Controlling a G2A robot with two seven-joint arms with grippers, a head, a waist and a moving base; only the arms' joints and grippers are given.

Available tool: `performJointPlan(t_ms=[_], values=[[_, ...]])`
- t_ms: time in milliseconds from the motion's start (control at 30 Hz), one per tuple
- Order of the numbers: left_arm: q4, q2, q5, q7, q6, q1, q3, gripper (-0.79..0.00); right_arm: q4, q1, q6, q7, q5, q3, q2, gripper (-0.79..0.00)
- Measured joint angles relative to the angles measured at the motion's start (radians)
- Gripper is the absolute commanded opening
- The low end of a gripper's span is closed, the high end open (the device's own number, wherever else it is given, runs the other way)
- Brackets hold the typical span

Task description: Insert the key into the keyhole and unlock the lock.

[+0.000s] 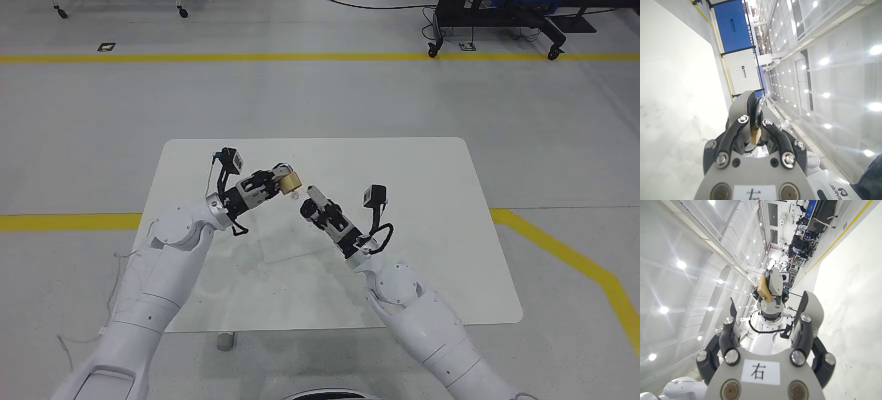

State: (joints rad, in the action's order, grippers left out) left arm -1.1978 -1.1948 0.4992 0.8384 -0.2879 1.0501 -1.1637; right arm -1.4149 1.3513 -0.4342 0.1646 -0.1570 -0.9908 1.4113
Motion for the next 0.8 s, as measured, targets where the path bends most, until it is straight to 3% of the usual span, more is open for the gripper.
performJointPlan(t_ms=[167, 200, 267, 333, 533, 800], values=[[-0.028, 0.002, -0.080, -0.115, -0.036, 0.021, -0.016, -0.785, -0.011, 0.005, -0.013, -0.068, 0.067, -0.018, -0.003, 0.000], [-0.040, 0.002, -0.100, -0.158, -0.044, 0.030, -0.021, -0.785, -0.019, 0.013, -0.016, -0.143, 0.149, -0.018, -0.003, -0.095], [-0.061, 0.002, -0.130, -0.214, -0.058, 0.045, -0.026, -0.785, -0.029, 0.029, -0.020, -0.251, 0.290, -0.002, 0.001, -0.369], [-0.087, 0.002, -0.158, -0.262, -0.071, 0.064, -0.031, -0.785, -0.033, 0.036, -0.032, -0.317, 0.400, 0.018, 0.006, -0.474], [-0.110, -0.002, -0.122, -0.227, -0.035, 0.083, -0.016, -0.785, -0.023, 0.028, 0.026, -0.341, 0.517, 0.054, 0.016, -0.499], [-0.099, -0.006, -0.116, -0.202, -0.035, 0.073, -0.011, -0.785, -0.006, 0.007, 0.096, -0.354, 0.528, 0.068, 0.029, -0.449]])
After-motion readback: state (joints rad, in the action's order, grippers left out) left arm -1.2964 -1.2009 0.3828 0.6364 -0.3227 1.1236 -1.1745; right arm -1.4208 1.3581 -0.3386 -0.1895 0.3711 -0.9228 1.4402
